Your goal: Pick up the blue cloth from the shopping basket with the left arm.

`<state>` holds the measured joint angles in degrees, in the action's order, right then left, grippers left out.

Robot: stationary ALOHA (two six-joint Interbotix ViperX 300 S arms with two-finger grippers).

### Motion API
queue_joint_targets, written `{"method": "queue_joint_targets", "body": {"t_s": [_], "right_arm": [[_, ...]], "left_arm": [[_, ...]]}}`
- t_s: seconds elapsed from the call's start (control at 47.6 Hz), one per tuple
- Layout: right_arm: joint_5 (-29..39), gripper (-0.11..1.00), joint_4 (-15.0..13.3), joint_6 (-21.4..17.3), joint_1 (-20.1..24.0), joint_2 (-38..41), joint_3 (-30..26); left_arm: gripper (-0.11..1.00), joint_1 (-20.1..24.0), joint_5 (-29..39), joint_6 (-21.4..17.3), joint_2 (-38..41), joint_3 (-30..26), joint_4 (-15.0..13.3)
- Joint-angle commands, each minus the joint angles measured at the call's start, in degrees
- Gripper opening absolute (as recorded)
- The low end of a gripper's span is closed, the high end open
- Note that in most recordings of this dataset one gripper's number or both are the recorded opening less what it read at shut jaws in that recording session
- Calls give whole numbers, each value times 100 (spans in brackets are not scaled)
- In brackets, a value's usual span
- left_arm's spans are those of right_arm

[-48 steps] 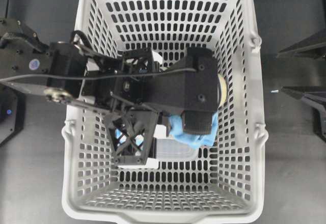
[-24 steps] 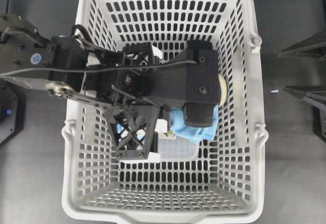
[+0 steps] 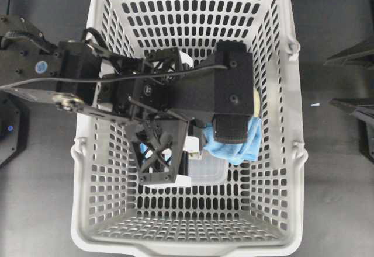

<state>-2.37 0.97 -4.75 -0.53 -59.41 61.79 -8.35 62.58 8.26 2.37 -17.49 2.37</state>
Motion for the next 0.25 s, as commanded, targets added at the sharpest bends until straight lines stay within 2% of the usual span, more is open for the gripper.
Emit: {"method": "queue_joint_targets", "body": {"t_s": [0.0,0.231], "right_arm": [[-53,75,26,-9,-9,0,-53],[-53,75,26,-9,-9,-53,-18]], "left_arm": [[14,9,-53,-9,-149,-149,26],[14,9,-53,-9,-141,-149,26]]}}
